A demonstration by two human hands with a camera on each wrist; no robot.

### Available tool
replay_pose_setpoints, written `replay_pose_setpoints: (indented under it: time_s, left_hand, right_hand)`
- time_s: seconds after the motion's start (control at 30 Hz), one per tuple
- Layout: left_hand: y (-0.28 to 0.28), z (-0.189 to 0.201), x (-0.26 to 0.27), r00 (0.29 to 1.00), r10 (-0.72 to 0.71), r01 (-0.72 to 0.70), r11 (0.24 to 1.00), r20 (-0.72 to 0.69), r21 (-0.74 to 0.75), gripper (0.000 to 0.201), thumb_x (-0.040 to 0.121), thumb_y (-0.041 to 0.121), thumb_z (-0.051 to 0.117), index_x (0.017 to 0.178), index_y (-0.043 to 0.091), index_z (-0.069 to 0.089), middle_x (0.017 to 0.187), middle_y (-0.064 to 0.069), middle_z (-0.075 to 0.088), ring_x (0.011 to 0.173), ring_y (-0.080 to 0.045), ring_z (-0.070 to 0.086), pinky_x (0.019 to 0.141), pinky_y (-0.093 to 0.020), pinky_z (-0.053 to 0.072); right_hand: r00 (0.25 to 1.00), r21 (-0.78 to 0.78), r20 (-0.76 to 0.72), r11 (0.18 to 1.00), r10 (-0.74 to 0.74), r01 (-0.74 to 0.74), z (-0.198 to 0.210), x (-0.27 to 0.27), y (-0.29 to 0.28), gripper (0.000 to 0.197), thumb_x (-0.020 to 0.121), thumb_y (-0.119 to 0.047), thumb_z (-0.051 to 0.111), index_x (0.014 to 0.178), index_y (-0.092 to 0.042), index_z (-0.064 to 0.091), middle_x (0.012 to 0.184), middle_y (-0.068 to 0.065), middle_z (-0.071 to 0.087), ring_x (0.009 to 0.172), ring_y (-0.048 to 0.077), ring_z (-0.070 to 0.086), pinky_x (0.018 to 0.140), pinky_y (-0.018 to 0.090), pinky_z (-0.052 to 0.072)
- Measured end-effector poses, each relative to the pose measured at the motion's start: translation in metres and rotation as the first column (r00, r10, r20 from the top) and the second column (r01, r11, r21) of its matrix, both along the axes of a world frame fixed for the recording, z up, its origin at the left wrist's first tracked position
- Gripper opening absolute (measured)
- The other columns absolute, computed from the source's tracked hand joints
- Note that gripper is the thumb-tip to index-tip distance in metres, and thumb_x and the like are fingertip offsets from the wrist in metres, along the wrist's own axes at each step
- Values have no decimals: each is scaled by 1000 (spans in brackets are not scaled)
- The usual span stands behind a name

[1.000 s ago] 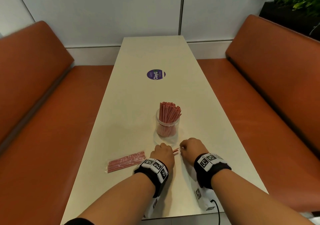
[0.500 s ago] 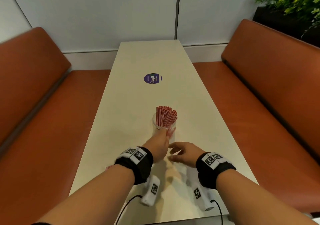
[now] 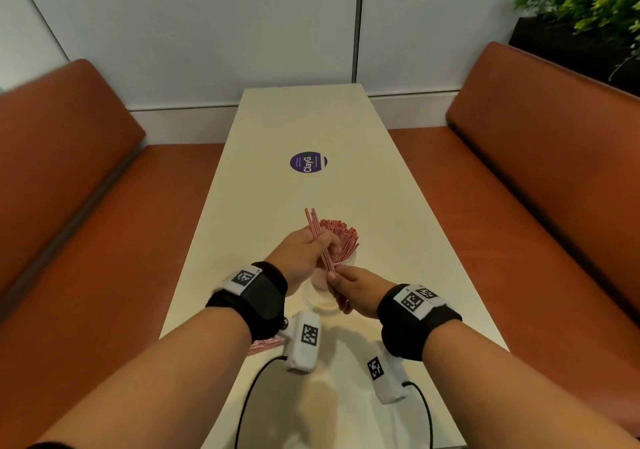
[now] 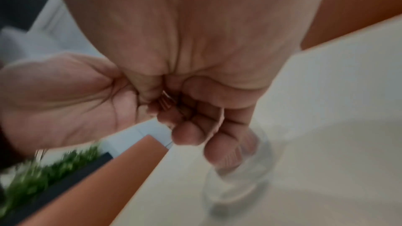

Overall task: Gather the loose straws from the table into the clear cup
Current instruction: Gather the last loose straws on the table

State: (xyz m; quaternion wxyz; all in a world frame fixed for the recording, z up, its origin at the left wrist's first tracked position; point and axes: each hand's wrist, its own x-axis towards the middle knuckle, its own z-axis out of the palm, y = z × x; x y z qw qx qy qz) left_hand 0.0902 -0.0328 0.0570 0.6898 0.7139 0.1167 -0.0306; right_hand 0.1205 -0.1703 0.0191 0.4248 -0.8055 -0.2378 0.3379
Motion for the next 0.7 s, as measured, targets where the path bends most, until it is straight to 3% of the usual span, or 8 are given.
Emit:
replay_pose_setpoints:
  time_s: [0.13,0.23,0.3,0.37,0.43,0.5,0.6,0.7]
  left_hand:
    - [12,15,8,998,-59,58,992,3,110,29,101,13,41,82,4,61,82,-12,65,70,-25,62,62,-28,57]
    - [26,22,23,995,25,-44,979,94,198,29,101,12,41,80,8,61,82,-9,67,76,-26,64,69,-35,56]
    - [34,23,32,990,40,-81,945,133,317,27,99,16,44,80,14,63,84,-6,69,81,-27,66,75,-39,57]
    - [34,20,39,995,-38,-9,882,90,472,26,98,21,45,82,15,65,88,-3,69,83,-27,67,76,-37,57]
    - [27,13,42,993,-119,111,775,-30,622,24,98,27,46,93,15,67,97,-2,68,86,-25,66,82,-34,52]
    - [18,7,42,981,-147,191,671,-124,716,26,98,32,48,111,16,65,110,-4,66,98,-23,63,89,-32,47]
    - [10,4,43,977,-146,214,588,-158,780,28,95,29,54,117,15,63,117,-6,65,107,-24,61,92,-30,45]
    - [11,3,44,990,-110,140,616,-91,775,25,89,27,63,112,17,63,109,-5,68,101,-23,63,87,-28,50]
  right_hand:
    - [982,-132,188,991,-11,36,3,13,-4,36,98,-45,37,81,-21,58,77,1,61,67,13,54,71,31,44]
    - [932,-210,318,946,-175,249,-9,28,-19,42,82,-59,57,68,-19,53,67,-1,57,61,15,50,60,30,40]
    - [876,-227,378,887,-301,402,-20,36,-24,45,69,-58,71,75,-19,48,69,-4,51,62,14,46,56,29,35]
    - [876,-152,310,890,-371,431,-29,39,-20,68,57,-52,82,107,-19,50,93,-5,55,80,14,53,68,28,43]
    - [903,26,182,920,-390,392,-31,40,-9,97,51,-38,90,132,-23,38,114,-12,50,101,11,52,85,26,45]
    - [928,184,140,930,-346,319,-30,41,4,93,52,-21,92,127,-31,37,112,-18,53,101,5,55,87,20,45]
    - [916,253,162,913,-367,321,-35,43,19,86,51,-19,88,120,-35,39,109,-14,61,98,5,62,81,19,49]
    - [896,257,126,886,-426,385,-39,44,22,85,52,-22,87,123,-33,40,107,-15,62,98,9,64,75,16,48]
